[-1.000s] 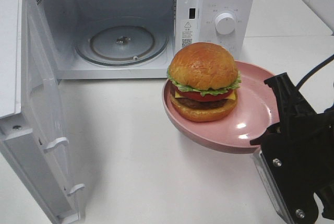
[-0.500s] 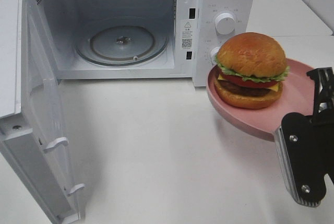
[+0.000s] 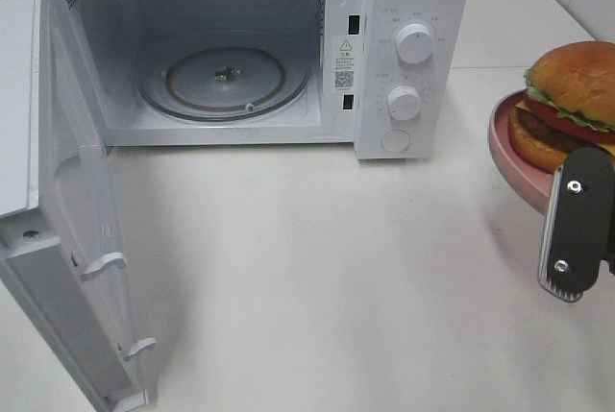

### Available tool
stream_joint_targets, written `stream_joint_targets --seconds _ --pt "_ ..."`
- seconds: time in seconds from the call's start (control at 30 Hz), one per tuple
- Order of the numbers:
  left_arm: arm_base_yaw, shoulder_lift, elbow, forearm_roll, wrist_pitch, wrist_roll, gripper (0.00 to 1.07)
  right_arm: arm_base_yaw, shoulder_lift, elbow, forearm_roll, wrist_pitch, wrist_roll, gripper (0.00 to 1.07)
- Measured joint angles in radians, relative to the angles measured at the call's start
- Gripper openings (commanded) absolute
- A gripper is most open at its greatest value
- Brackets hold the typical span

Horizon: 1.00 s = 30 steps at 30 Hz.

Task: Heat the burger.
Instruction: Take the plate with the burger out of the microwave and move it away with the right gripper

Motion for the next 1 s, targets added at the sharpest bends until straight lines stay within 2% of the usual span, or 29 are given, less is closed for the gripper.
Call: stream_joint_targets --seconds 0.17,0.33,0.4,0.5,0.57,0.67,0.77,0.83,1.0 --pt "0.000 0.000 0.000 0.000 0.000 0.000 1.00 0.000 0.027 0.000 -0.007 0.077 0.106 0.00" --pt "0.000 0.000 0.000 0.000 0.000 0.000 1.00 0.000 0.142 -0.018 -0.003 0.147 0.259 0.00" --pt "0.000 0.000 0.000 0.000 0.000 0.000 1.00 0.000 0.239 -0.061 -0.001 0.186 0.408 0.00" --pt "0.000 0.000 0.000 0.000 0.000 0.000 1.00 0.000 0.263 -0.074 -0.001 0.191 0.448 0.00" --pt "0.000 0.000 0.000 0.000 0.000 0.000 1.00 0.000 0.348 -0.121 -0.004 0.198 0.590 0.00" --pt "0.000 0.000 0.000 0.000 0.000 0.000 1.00 0.000 0.409 -0.152 -0.008 0.204 0.684 0.00" --pt "0.000 0.000 0.000 0.000 0.000 0.000 1.00 0.000 0.431 -0.161 -0.009 0.204 0.716 0.00" --pt "0.000 0.000 0.000 0.000 0.000 0.000 1.00 0.000 0.512 -0.181 -0.009 0.210 0.813 0.00" --pt "0.000 0.000 0.000 0.000 0.000 0.000 1.00 0.000 0.567 -0.184 -0.009 0.209 0.853 0.00"
